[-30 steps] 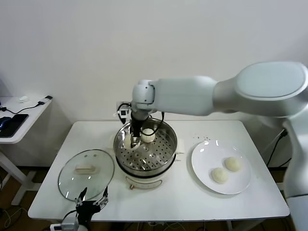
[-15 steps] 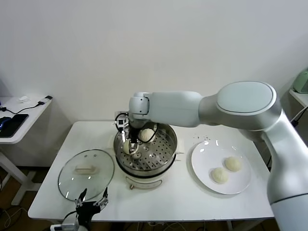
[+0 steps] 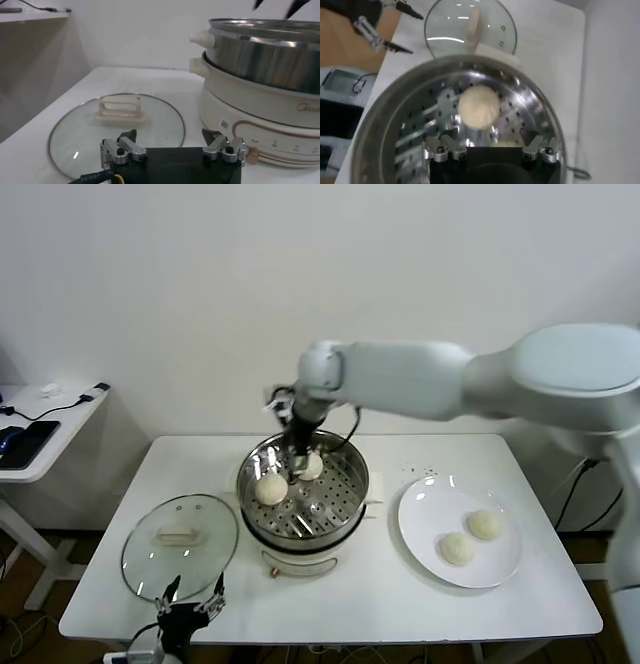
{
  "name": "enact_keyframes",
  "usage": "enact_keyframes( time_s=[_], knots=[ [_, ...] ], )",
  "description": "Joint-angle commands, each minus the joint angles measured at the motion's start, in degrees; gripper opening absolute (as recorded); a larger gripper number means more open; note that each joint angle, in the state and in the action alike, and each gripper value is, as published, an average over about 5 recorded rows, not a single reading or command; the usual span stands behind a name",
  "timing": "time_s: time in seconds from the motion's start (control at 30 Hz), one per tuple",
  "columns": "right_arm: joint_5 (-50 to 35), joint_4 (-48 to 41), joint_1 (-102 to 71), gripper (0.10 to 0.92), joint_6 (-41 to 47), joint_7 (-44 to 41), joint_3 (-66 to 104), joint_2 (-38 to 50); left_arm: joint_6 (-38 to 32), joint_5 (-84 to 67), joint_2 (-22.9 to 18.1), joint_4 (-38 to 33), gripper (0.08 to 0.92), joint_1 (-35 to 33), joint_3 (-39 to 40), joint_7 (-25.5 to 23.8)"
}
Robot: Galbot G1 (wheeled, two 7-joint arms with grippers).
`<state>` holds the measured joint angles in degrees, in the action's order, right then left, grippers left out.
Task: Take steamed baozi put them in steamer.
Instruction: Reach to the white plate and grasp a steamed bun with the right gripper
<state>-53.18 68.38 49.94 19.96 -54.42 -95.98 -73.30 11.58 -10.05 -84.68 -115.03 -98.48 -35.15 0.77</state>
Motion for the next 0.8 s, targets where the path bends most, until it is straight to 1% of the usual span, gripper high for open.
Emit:
enact_keyframes(
  time_s=[0.03, 0.2, 0.3, 0.4, 0.57, 0.8],
  knots=[
    [4.4, 11.5, 14.0, 0.823, -5.4, -7.6, -9.1, 20.0, 0.0, 0.0, 0.2, 0.1, 0.823, 0.3, 0.0, -0.1],
    [14.8, 17.1, 14.8, 0.823, -6.3, -6.3, -16.9, 31.5, 0.1, -0.1, 0.3, 0.5, 0.823, 1.0, -0.1, -0.3],
    [19.8, 19.0, 10.0, 0.823, -5.4, -4.2, -17.2, 36.5, 0.3, 0.1, 0.2, 0.7, 0.823, 1.5, -0.1, -0.4],
    [23.2, 19.8, 2.7, 0.823, -4.2, -2.4, -14.1, 40.0, 0.5, 0.2, 0.1, 0.8, 0.823, 1.8, -0.4, -0.6],
    [27.3, 19.0, -9.9, 0.823, -1.9, -0.1, -5.4, 42.5, 0.6, 0.2, 0.2, 1.1, 0.823, 1.9, -0.7, -0.6],
    [30.2, 15.9, -21.5, 0.823, 0.1, 2.8, 3.4, 41.9, 0.6, 0.6, -0.1, 1.5, 0.823, 1.6, -0.5, -0.6]
  ],
)
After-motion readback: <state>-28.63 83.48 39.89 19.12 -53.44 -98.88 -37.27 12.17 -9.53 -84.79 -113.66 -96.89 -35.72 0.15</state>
